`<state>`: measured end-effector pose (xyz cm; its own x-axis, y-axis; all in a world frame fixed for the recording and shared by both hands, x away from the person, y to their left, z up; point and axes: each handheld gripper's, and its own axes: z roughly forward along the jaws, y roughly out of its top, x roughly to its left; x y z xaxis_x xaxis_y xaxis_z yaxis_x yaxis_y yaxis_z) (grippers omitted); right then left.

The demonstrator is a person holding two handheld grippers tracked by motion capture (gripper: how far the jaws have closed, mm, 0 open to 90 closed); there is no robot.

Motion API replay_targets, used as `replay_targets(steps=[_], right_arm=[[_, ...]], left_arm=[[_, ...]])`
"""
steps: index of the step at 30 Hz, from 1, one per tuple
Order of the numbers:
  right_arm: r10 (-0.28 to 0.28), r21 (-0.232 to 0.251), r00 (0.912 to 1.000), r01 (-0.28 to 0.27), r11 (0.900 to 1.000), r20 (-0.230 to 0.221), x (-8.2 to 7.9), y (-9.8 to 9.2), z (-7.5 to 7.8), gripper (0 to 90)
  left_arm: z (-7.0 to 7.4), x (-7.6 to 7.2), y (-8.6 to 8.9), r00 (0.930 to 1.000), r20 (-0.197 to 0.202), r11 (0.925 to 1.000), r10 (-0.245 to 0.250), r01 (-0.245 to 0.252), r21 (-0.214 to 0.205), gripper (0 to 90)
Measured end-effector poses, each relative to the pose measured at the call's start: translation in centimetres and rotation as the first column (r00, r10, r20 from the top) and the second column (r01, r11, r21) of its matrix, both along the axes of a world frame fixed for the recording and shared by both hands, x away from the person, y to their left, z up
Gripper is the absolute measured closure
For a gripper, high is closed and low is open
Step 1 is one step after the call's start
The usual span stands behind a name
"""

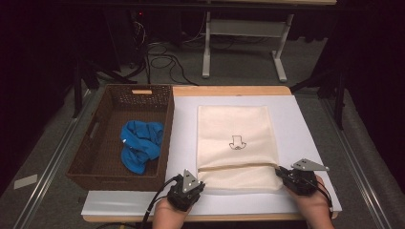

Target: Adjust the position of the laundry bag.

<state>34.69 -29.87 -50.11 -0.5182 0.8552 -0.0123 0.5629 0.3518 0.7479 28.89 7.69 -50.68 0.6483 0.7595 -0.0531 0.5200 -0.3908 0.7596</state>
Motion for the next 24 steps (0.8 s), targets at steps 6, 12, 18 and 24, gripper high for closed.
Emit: replay_targets(steps=[6,12,18,24], right_arm=[[0.016,0.022,0.9999,-0.016,0.9996,0.004,-0.4,-0.2,0.1,81.1],[0.024,0.018,0.9997,-0.024,0.9996,0.001,-0.7,-0.2,0.0,80.2],[0.029,0.024,0.9996,-0.029,0.9993,-0.002,-1.0,-0.2,0.1,78.7],[0.037,0.021,0.9993,-0.037,0.9991,-0.006,-1.6,-0.4,0.0,74.2]], left_arm=[[-0.1,0.0,0.3,0.9999,-0.01,0.9999,0.003,-0.003,0.014,85.4],[0.0,-0.1,0.5,1.0,-0.006,0.9999,0.007,-0.007,0.014,84.5],[-0.1,-0.2,0.5,0.9999,-0.01,0.9998,0.005,-0.005,0.021,84.5],[0.0,-0.6,0.5,0.9998,-0.019,0.9995,-0.006,0.006,0.031,83.9]])
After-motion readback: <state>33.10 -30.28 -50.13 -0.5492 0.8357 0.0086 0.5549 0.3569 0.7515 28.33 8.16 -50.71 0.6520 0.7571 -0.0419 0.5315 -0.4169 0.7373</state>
